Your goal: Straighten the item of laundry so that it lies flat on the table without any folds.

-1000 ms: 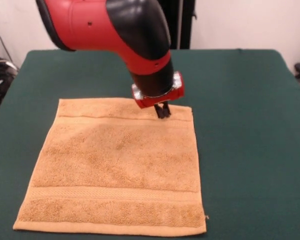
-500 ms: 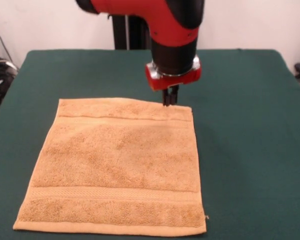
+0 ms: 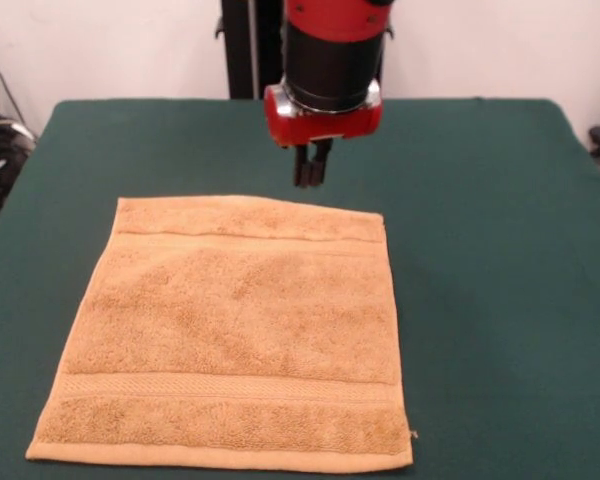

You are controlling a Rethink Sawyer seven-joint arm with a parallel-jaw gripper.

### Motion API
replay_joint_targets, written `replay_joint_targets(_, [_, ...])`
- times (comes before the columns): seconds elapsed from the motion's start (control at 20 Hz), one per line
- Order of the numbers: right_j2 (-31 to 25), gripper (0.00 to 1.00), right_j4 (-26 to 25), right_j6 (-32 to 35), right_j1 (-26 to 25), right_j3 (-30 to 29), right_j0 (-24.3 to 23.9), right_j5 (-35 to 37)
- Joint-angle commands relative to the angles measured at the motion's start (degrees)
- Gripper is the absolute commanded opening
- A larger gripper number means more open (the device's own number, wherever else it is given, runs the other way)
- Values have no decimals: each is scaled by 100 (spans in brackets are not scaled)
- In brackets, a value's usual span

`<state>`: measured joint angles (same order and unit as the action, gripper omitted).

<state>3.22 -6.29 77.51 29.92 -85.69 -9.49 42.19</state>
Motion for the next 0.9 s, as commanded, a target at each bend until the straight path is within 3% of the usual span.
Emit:
replay_joint_targets(0.05, [121, 0, 2, 1541, -521, 69, 234, -378])
replay_joint_targets(0.4, [69, 0, 62, 1450, -1083, 280, 138, -782])
replay_joint_targets(0.9, [9, 0, 154, 1305, -1280, 256, -8, -1046])
